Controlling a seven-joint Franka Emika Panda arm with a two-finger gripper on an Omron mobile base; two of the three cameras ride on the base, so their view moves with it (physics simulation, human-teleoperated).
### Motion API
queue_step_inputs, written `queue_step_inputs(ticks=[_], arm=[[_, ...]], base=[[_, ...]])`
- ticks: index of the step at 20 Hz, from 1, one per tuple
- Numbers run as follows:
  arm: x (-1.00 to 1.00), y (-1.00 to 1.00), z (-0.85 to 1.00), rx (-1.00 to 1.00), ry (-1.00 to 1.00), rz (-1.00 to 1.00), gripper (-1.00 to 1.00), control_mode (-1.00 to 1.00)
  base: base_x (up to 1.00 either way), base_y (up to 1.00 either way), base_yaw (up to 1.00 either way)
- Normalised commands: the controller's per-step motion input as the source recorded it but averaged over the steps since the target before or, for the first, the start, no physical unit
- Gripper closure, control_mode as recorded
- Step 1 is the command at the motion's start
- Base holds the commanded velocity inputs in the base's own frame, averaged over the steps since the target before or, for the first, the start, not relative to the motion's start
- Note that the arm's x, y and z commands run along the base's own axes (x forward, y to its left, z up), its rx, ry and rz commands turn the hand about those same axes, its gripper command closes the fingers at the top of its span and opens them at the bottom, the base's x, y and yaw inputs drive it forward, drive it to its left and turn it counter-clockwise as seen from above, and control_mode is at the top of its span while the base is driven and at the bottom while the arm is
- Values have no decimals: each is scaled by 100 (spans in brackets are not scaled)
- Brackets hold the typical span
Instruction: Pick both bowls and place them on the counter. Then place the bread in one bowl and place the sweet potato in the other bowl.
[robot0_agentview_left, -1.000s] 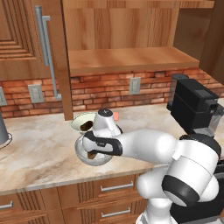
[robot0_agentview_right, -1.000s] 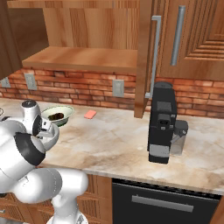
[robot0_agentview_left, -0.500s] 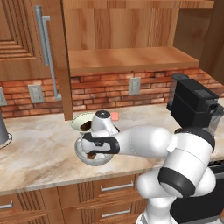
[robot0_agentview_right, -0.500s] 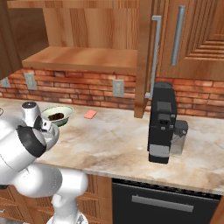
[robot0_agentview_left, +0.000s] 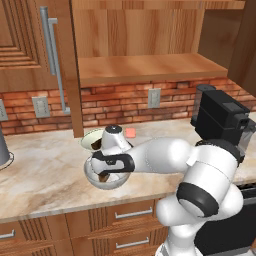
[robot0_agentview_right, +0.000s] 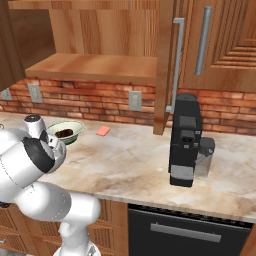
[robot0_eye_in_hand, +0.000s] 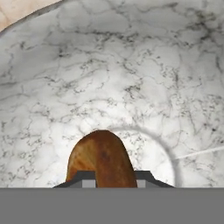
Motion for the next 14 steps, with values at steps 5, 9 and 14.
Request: queue_step_inputs(ticks=[5,9,14], arm=[[0,1,0,-2,1,0,-100,-100],[-8,-6,4,-1,0,0,-100,-100],[-13,-10,12,0,0,0,-100,-100]], base=[[0,0,0],[0,0,0],[0,0,0]])
